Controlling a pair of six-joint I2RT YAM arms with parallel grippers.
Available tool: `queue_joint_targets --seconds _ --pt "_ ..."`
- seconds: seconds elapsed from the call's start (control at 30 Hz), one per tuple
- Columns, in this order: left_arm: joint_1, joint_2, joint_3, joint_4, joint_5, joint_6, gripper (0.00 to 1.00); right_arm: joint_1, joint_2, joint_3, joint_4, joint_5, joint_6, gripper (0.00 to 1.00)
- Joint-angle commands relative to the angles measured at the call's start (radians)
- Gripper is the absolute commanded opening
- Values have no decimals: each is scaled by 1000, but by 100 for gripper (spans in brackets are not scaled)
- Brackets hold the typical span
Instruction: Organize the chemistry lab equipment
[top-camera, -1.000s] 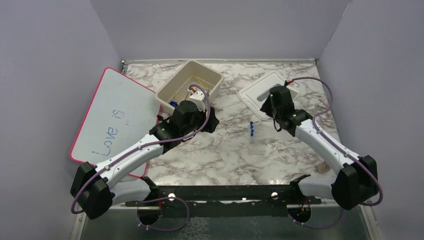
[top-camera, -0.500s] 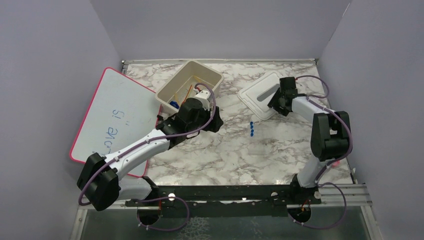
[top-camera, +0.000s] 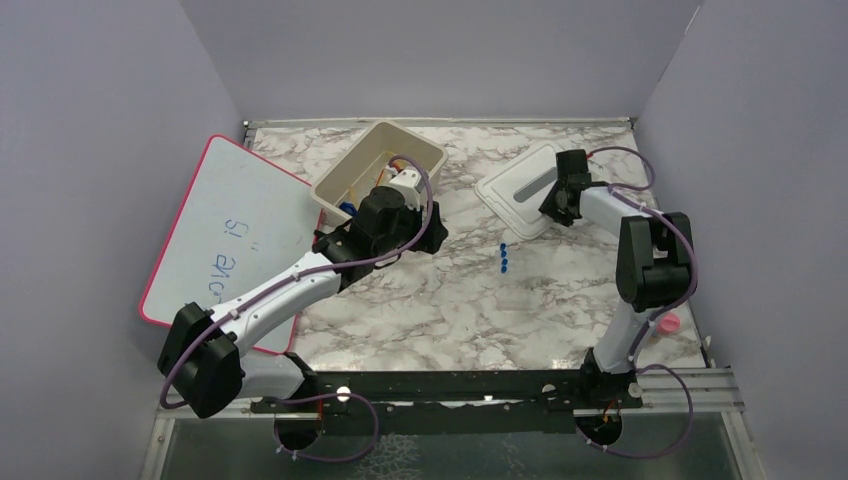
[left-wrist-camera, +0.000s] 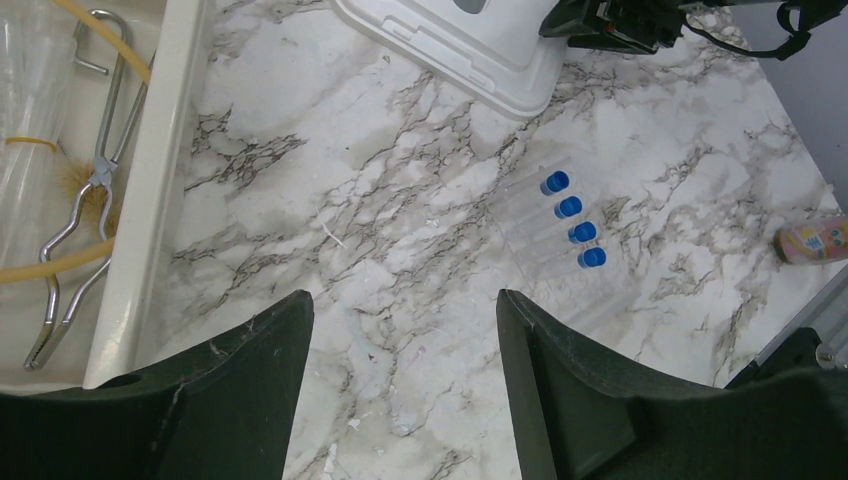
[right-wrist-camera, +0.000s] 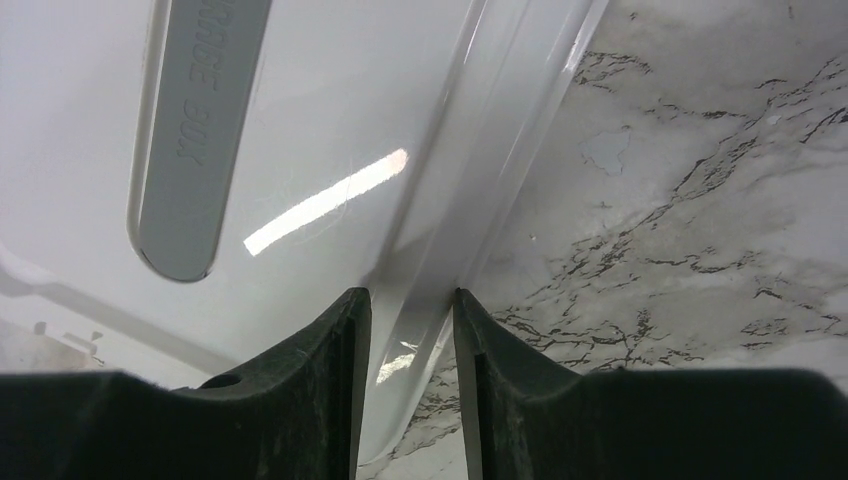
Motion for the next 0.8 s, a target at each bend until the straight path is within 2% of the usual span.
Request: queue_joint_targets --seconds 0.0,0.23,0.43,0.6,0.77 --pt "10 9 31 14 -21 18 70 -4 37 34 -25 32 -5 39" --pt "16 5 32 4 -18 17 70 -4 95 79 -75 55 19 34" --pt "20 4 32 1 -15 19 70 -3 125 105 -104 78 13 38" --pt "23 5 34 -1 -8 17 70 -2 167 151 -158 110 4 38" --pt "27 23 43 -2 11 8 70 -2 174 152 -146 100 16 24"
